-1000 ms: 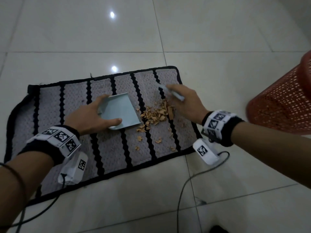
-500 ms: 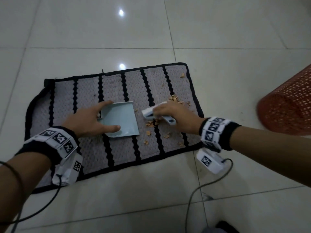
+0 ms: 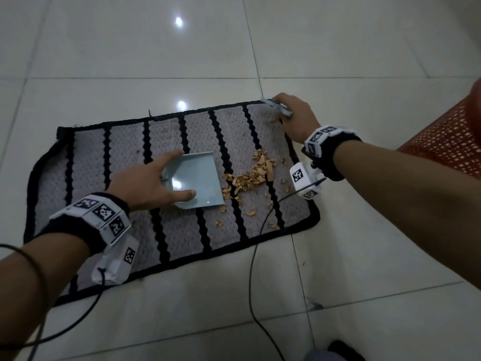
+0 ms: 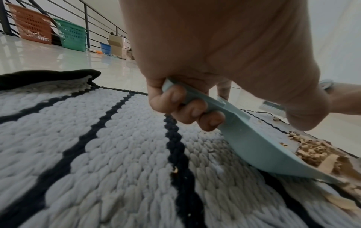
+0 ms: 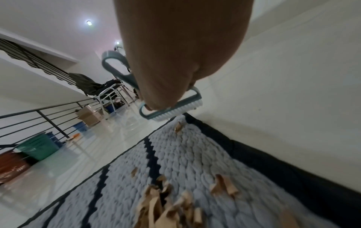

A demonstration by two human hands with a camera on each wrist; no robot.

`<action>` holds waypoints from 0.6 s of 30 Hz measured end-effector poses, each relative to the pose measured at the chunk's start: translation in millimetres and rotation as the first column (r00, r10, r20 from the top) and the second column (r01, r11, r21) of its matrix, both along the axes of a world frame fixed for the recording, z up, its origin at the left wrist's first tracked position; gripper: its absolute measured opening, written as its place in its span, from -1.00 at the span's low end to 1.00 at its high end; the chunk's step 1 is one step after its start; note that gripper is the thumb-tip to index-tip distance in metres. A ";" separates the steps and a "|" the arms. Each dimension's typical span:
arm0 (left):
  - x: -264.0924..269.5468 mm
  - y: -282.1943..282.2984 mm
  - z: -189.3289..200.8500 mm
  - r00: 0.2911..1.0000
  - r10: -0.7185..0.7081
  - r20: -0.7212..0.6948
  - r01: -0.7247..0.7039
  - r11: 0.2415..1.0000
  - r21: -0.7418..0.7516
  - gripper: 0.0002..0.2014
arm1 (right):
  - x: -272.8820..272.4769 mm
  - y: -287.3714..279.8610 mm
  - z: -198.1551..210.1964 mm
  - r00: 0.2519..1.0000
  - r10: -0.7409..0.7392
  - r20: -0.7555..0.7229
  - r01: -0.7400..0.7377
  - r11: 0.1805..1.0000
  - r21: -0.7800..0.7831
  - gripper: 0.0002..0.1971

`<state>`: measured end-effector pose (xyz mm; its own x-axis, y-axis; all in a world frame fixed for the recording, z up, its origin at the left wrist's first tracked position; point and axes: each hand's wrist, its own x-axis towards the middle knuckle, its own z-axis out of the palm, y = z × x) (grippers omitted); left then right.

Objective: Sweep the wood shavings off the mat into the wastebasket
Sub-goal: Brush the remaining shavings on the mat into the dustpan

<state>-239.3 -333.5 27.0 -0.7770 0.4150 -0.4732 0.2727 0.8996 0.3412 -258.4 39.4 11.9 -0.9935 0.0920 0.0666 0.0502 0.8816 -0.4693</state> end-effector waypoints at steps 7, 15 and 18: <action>2.7 -2.0 -4.6 1.000 0.023 -0.006 -0.023 0.999 0.040 -0.05 | 32.6 -26.4 -14.4 0.990 0.111 0.090 -0.112 0.994 0.003 -0.60; 8.0 2.6 -6.8 0.997 0.047 0.057 -0.051 0.997 0.064 0.01 | 96.8 -57.5 -7.0 0.927 0.367 -0.074 -0.366 0.930 0.027 -0.74; 9.8 6.7 -6.0 0.998 0.037 0.053 -0.041 0.997 0.067 0.00 | 71.4 -58.7 2.3 0.934 0.314 -0.172 -0.317 0.948 0.012 -0.67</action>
<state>-229.5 -326.8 21.0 -0.7683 0.4175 -0.4851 0.2180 0.8833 0.4151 -186.9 -19.4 14.3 -0.9457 -0.2222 0.2371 -0.3109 0.8313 -0.4608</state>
